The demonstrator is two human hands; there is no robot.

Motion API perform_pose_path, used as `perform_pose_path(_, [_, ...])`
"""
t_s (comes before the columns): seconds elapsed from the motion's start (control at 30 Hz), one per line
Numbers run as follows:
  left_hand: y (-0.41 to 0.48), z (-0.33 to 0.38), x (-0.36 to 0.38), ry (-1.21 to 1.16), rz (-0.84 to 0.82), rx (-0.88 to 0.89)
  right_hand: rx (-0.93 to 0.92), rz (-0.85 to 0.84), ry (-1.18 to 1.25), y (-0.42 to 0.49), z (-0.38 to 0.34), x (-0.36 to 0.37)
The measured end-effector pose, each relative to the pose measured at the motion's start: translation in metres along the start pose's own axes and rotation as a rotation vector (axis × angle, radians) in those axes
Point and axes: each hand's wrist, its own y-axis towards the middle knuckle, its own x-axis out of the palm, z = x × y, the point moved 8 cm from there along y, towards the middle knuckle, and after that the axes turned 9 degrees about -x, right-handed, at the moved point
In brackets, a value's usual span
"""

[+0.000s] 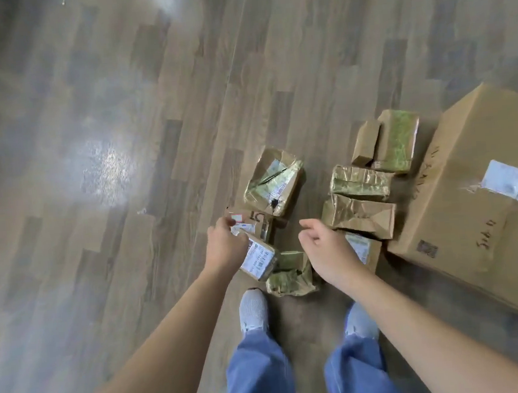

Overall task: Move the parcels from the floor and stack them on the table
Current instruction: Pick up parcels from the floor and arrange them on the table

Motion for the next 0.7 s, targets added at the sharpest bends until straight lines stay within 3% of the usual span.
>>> perform_pose_path(0.13, [0.080,-0.078,0.044,-0.039,-0.051,-0.213,-0.016,-0.089,-0.149,0.081,0.048,0.073])
perform_pose_path(0.3, [0.122,-0.136,0.096,-0.436,-0.224,-0.480,0.026,-0.347,-0.290,0.131,0.098,0.139])
perform_pose_path(0.43, [0.124,-0.118,0.104,-0.481,-0.169,-0.282,-0.017,-0.322,-0.309,0.134,0.110,0.144])
perform_pose_path(0.5, [0.119,-0.096,0.109,-0.466,-0.168,-0.187,-0.036,-0.194,-0.248,0.134,0.110,0.120])
perform_pose_path(0.6, [0.104,-0.055,0.134,-0.423,-0.310,-0.114,0.010,0.042,-0.140,0.134,0.118,0.067])
perform_pose_path(0.7, [0.100,-0.015,0.164,-0.255,-0.374,-0.013,0.079,0.127,-0.268,0.136,0.134,0.030])
